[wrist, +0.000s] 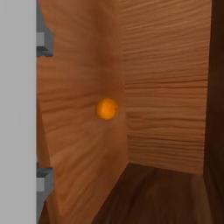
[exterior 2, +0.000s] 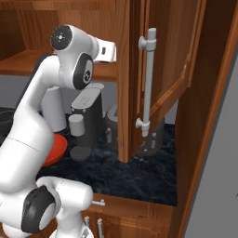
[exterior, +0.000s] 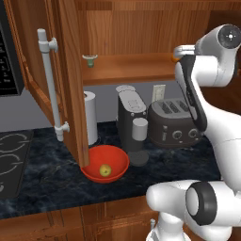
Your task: Open the cabinet. Pick the apple and tangerine from the cabinet and place them into the bowl. Then close the cabinet.
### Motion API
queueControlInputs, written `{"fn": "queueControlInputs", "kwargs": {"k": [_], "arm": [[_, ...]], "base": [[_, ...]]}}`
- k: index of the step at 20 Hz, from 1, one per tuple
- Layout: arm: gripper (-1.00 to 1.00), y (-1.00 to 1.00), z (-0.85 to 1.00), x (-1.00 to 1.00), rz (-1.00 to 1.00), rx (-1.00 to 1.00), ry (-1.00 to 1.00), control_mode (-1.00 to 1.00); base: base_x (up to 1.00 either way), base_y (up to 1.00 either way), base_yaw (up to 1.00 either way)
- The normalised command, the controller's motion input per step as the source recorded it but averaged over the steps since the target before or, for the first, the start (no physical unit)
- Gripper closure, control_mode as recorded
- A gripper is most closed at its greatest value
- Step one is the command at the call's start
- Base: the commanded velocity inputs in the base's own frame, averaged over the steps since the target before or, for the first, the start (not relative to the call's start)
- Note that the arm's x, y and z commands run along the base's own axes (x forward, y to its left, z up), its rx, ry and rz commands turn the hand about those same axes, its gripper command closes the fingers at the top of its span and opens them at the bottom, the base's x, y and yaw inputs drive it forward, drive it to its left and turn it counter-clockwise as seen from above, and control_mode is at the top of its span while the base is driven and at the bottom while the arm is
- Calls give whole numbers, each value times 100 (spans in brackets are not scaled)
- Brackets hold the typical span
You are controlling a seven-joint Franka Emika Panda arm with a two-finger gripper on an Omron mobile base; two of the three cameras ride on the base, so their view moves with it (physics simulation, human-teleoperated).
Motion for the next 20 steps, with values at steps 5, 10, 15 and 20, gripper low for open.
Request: {"fn": "queueControlInputs", "kwargs": {"k": [5,10,15,20], "arm": [[-100,0,-14,44,0,0,0,-100],[-100,0,-6,40,0,0,0,-100],[-100,-11,-3,28,0,0,0,-100],[-100,-25,-11,12,0,0,0,-100]], "base": [[0,0,0],[0,0,0],[0,0,0],[0,0,0]]}}
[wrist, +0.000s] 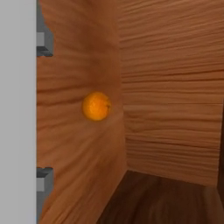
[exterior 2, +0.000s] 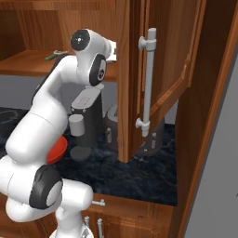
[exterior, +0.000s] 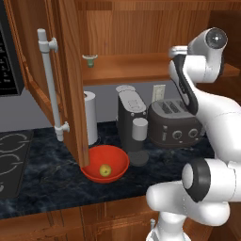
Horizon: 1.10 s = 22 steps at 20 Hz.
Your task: Open the cabinet. Pick the apple and tangerine from the cabinet and place them into the bowl. Then close the cabinet.
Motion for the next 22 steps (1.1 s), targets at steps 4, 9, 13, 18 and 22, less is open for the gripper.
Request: {"fn": "queueControlInputs", "kwargs": {"k": [4,9,13,18,22], "arm": [[-100,-16,-9,13,0,0,0,-100],[-100,0,-4,29,0,0,0,-100],[-100,0,-1,35,0,0,0,-100],[-100,0,-10,33,0,0,0,-100],[-100,0,-7,25,0,0,1,-100]], "base": [[0,0,0],[0,0,0],[0,0,0],[0,0,0],[0,0,0]]}}
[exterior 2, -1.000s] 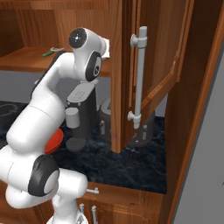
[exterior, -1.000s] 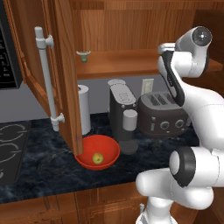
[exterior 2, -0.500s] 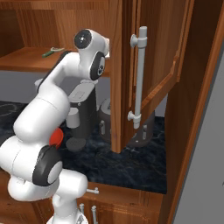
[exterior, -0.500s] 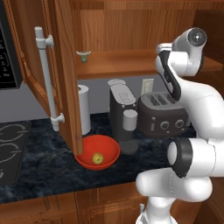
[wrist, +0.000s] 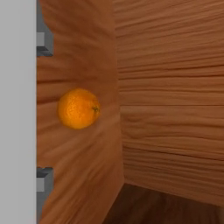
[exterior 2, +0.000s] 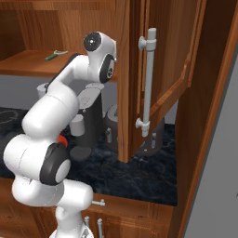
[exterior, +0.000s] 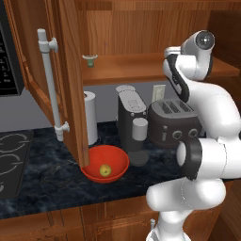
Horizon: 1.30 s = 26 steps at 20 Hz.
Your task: Open the cabinet. Pick the apple and tangerine from the cabinet and place them into the bowl. Then close the cabinet.
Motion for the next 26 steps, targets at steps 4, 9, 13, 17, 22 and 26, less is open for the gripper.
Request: {"fn": "queueControlInputs", "kwargs": {"k": [4,9,13,17,22,26], "arm": [[-100,0,-6,27,0,0,1,-100],[-100,0,-4,29,0,0,0,-100],[-100,-6,-4,28,0,0,0,-100],[-100,-11,-6,19,0,0,0,-100],[-100,-17,-9,9,0,1,0,-100],[-100,-17,-6,9,0,0,0,-100]], "base": [[0,0,0],[0,0,0],[0,0,0],[0,0,0],[0,0,0],[0,0,0]]}}
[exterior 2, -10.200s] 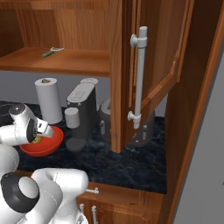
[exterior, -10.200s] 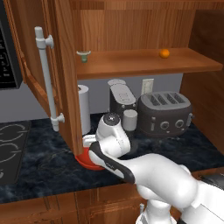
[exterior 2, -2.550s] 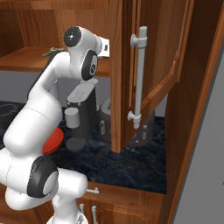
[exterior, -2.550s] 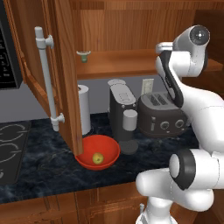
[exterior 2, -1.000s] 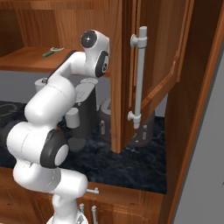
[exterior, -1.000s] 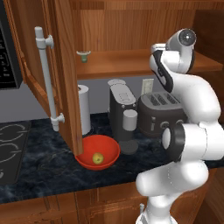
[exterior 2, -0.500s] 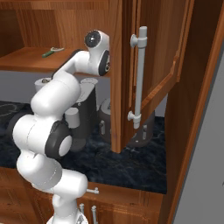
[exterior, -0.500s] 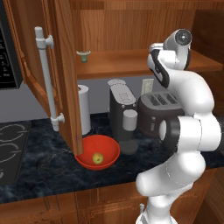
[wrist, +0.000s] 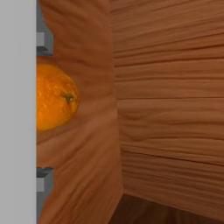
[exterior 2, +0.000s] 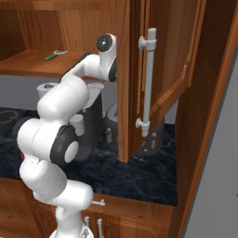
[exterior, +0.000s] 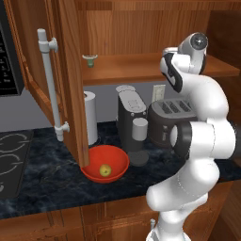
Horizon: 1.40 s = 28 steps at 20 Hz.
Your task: Open the cabinet. Pick the apple and tangerine from the cabinet and place them into the bowl. Then close the cabinet.
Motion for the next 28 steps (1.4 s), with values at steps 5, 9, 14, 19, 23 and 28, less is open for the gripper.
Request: {"fn": "queueControlInputs", "kwargs": {"k": [5,9,14,19,23,28], "arm": [[-100,-6,-1,19,0,0,1,-100],[-100,0,-3,26,0,0,4,-100],[-100,0,-2,24,0,0,5,-100],[-100,-6,-9,7,0,0,1,-100],[-100,-10,-23,0,0,3,3,-100],[-100,-1,-4,0,0,0,0,-100]], "base": [[0,0,0],[0,0,0],[0,0,0],[0,0,0],[0,0,0],[0,0,0]]}}
